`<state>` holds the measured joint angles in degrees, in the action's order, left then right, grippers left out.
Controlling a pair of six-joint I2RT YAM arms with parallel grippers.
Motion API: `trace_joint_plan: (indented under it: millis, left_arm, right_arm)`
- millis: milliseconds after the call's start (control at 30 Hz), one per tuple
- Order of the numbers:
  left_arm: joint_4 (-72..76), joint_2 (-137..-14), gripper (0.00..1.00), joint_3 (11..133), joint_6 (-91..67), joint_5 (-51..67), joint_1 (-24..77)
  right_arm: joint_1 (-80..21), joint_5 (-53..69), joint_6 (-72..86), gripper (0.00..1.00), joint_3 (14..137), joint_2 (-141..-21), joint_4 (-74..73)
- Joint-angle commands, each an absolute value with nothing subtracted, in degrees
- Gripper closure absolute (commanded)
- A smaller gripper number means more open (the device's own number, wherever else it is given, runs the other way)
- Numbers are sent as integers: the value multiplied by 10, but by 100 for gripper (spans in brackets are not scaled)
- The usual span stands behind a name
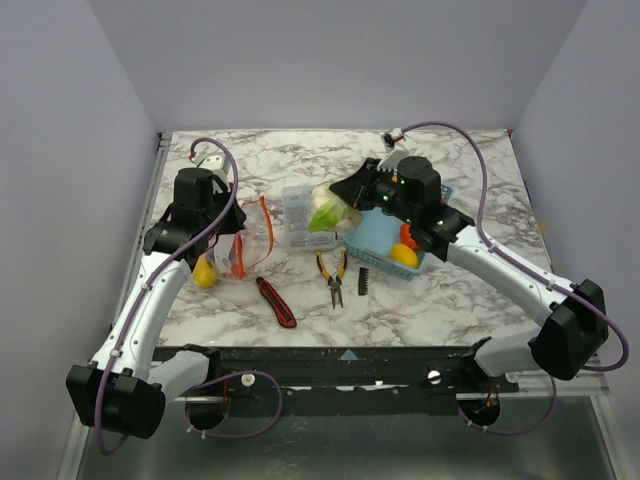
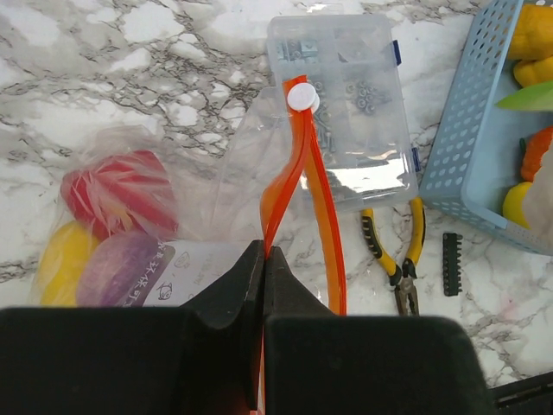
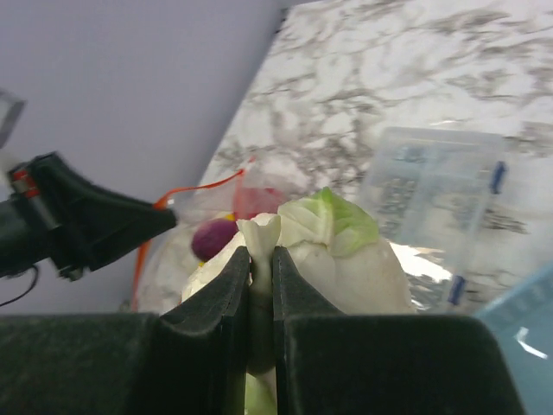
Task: Place the food in the zip-top bag and seal the zipper
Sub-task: Pick up the fake vegetable from the bin, then place the fake vegetable in the zipper food storage bag.
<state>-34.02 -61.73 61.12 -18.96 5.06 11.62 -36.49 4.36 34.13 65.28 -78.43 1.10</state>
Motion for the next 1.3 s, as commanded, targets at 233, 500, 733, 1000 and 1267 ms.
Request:
trace_joint_plan:
  millis: [233,500,733,1000,1267]
  left_arm:
    - [-313,-614,100,599,-206,123,96]
    - [-312,-609,100,598,-206,121,94]
    - [-305,-606,100,594,-208,136,90]
    - [-296,-602,100,589,-208,160,89]
    - [-290,-606,100,585,-210,189,89]
  right_arm:
    - [-486,131,481,100,705,-915,279]
    - [-510,129,541,100,694,-989,402]
    - [-525,123,549,100,678,-1054,424]
    - [-540,124,556,100,686,-1127,442]
    - [-544,112,538,100,730,-1178,393]
